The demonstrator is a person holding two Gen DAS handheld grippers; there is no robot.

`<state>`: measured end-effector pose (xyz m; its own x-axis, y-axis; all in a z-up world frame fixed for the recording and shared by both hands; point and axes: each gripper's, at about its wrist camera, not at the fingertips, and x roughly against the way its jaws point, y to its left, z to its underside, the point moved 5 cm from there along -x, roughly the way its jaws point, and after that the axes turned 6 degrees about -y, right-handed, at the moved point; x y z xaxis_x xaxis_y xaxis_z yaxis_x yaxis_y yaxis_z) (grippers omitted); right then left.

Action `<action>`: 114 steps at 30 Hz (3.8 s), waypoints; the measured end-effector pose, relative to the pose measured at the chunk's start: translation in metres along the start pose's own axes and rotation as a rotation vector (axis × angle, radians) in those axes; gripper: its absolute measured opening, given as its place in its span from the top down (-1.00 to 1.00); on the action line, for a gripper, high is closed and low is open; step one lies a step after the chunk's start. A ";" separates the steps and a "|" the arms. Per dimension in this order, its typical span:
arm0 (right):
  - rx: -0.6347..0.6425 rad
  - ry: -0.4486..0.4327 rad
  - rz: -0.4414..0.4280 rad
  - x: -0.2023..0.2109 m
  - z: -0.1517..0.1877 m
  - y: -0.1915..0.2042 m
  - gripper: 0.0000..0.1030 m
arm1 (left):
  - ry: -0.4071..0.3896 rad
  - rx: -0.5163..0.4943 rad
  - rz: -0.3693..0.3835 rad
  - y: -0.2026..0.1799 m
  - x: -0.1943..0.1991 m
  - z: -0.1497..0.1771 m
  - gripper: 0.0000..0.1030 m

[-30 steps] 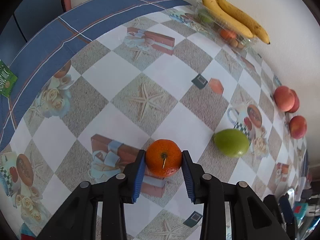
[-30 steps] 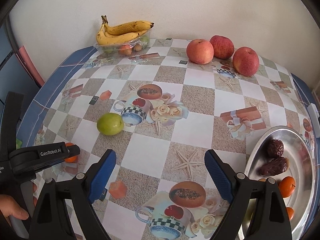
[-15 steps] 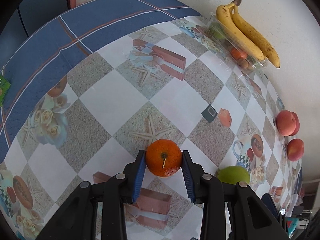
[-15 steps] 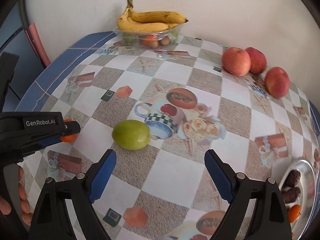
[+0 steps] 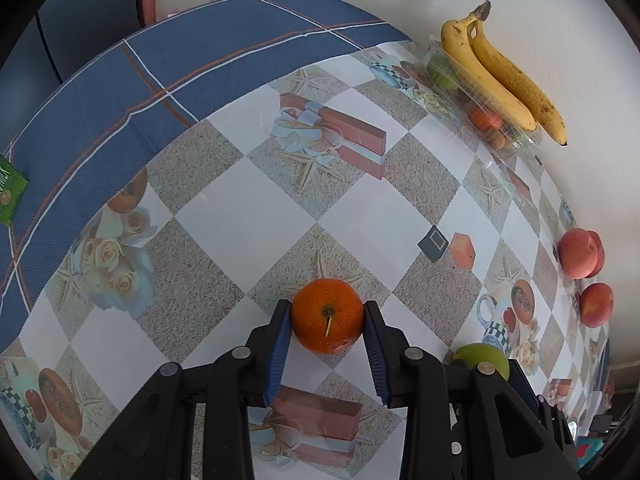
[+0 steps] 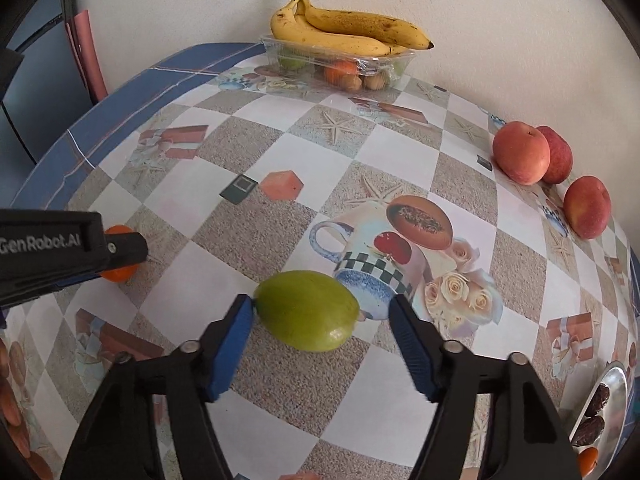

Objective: Organize fruits

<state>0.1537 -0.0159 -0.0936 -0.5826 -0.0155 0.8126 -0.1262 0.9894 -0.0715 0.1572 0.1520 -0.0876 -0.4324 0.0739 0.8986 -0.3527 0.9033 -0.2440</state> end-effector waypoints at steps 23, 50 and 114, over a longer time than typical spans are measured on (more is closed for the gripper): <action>-0.010 0.011 0.075 0.059 0.028 -0.044 -0.04 | -0.101 -0.160 0.016 -0.050 0.054 0.038 0.27; -0.323 -0.040 0.198 0.153 0.113 -0.207 -0.04 | -0.063 -0.606 0.222 -0.225 0.096 0.190 0.26; -0.421 -0.013 0.219 0.189 0.153 -0.189 -0.76 | 0.007 -0.635 -0.105 -0.112 0.102 0.176 -1.00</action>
<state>-0.0550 -0.2274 -0.0152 -0.5693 0.2012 0.7971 0.3355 0.9420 0.0019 0.0063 -0.0158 -0.0329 -0.4158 -0.0274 0.9091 0.1682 0.9800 0.1064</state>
